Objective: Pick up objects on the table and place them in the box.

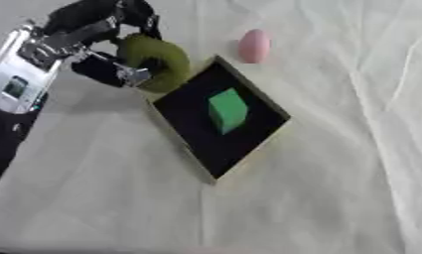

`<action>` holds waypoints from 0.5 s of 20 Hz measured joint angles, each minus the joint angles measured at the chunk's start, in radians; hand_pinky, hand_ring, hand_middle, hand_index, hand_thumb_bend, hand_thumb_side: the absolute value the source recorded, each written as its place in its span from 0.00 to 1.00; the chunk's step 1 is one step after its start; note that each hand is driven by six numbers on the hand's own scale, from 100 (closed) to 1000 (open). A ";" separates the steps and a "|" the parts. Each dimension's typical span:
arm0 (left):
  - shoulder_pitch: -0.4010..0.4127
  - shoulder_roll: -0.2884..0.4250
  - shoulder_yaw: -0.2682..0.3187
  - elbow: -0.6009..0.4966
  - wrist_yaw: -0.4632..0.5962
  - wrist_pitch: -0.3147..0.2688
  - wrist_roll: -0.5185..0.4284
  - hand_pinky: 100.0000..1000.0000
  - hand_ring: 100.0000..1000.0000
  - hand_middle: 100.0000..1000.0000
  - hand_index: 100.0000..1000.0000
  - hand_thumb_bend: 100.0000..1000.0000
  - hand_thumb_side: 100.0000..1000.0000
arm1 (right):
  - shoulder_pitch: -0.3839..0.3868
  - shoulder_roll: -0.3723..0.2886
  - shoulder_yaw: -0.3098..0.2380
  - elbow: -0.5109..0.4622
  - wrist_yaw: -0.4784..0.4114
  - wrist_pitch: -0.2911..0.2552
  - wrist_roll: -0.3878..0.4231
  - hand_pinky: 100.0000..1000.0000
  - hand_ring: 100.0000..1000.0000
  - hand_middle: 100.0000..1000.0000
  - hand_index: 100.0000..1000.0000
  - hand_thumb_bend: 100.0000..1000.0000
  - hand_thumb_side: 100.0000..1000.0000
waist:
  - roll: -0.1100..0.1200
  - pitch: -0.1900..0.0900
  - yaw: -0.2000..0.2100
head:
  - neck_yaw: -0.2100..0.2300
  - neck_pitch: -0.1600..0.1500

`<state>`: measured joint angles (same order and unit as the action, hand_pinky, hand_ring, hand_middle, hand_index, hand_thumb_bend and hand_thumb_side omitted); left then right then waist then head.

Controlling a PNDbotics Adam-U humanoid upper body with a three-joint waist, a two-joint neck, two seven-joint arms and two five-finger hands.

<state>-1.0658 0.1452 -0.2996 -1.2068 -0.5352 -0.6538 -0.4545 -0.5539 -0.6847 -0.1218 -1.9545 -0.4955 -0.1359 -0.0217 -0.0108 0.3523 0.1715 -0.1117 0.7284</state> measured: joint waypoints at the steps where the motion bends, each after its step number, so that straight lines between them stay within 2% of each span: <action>1: 0.003 -0.015 0.000 0.004 -0.007 0.007 -0.007 0.39 0.37 0.27 0.49 0.00 0.17 | -0.001 0.002 0.000 0.000 0.000 0.000 0.000 0.94 0.73 0.55 0.74 0.00 0.52 | 0.000 0.002 -0.001 | 0.000 0.000; 5: 0.024 -0.057 0.008 0.016 -0.038 0.032 -0.032 0.40 0.38 0.27 0.49 0.00 0.17 | -0.001 0.003 0.000 0.000 0.000 0.002 0.002 0.94 0.73 0.55 0.74 0.00 0.52 | 0.000 0.006 -0.005 | -0.001 0.000; 10: 0.055 -0.068 0.026 0.032 -0.099 0.055 -0.055 0.41 0.39 0.28 0.50 0.00 0.16 | -0.005 0.003 0.000 0.000 0.000 0.003 0.003 0.94 0.73 0.55 0.74 0.00 0.52 | 0.000 0.009 -0.005 | -0.005 -0.001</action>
<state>-1.0110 0.0770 -0.2740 -1.1749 -0.6343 -0.5992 -0.5092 -0.5593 -0.6819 -0.1216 -1.9547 -0.4955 -0.1326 -0.0186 -0.0109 0.3611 0.1668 -0.1165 0.7275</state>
